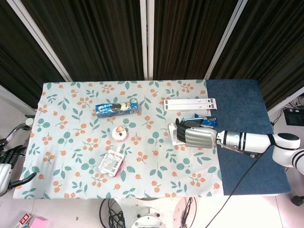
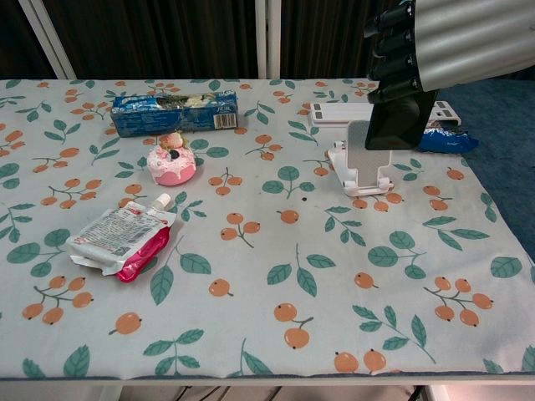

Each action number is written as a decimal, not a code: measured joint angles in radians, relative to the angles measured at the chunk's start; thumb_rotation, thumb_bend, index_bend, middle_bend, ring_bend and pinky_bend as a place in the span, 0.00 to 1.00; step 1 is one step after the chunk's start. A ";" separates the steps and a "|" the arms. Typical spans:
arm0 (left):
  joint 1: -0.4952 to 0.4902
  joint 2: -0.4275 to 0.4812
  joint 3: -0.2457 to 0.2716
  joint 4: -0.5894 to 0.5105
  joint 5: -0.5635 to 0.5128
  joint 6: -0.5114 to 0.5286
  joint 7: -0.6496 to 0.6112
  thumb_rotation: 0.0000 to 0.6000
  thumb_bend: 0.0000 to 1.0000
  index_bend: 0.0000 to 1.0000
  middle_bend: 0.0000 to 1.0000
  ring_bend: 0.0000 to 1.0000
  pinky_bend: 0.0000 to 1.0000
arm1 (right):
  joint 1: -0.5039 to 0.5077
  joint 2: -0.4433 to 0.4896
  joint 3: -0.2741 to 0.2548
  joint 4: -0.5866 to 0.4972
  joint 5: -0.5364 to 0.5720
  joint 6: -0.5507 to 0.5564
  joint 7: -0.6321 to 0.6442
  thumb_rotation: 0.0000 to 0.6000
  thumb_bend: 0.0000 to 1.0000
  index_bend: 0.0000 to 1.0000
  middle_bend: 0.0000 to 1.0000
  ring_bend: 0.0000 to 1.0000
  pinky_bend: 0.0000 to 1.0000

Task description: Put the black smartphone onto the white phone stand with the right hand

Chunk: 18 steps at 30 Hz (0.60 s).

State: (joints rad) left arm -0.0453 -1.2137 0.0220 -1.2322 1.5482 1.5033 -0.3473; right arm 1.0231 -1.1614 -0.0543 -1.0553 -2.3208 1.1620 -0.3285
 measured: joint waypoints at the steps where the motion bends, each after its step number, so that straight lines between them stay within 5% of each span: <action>1: 0.001 -0.001 0.000 0.004 -0.001 -0.001 -0.002 0.13 0.00 0.12 0.09 0.11 0.25 | 0.000 -0.009 0.000 0.011 0.006 0.000 0.002 1.00 0.24 0.60 0.42 0.43 0.24; 18: 0.008 -0.016 0.001 0.048 -0.007 -0.011 -0.040 0.12 0.00 0.12 0.09 0.11 0.25 | 0.045 -0.160 -0.071 0.160 0.047 0.007 0.059 1.00 0.24 0.60 0.41 0.43 0.22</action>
State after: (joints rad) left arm -0.0375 -1.2293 0.0226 -1.1843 1.5409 1.4924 -0.3874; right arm 1.0682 -1.3213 -0.1255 -0.8950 -2.2736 1.1691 -0.2691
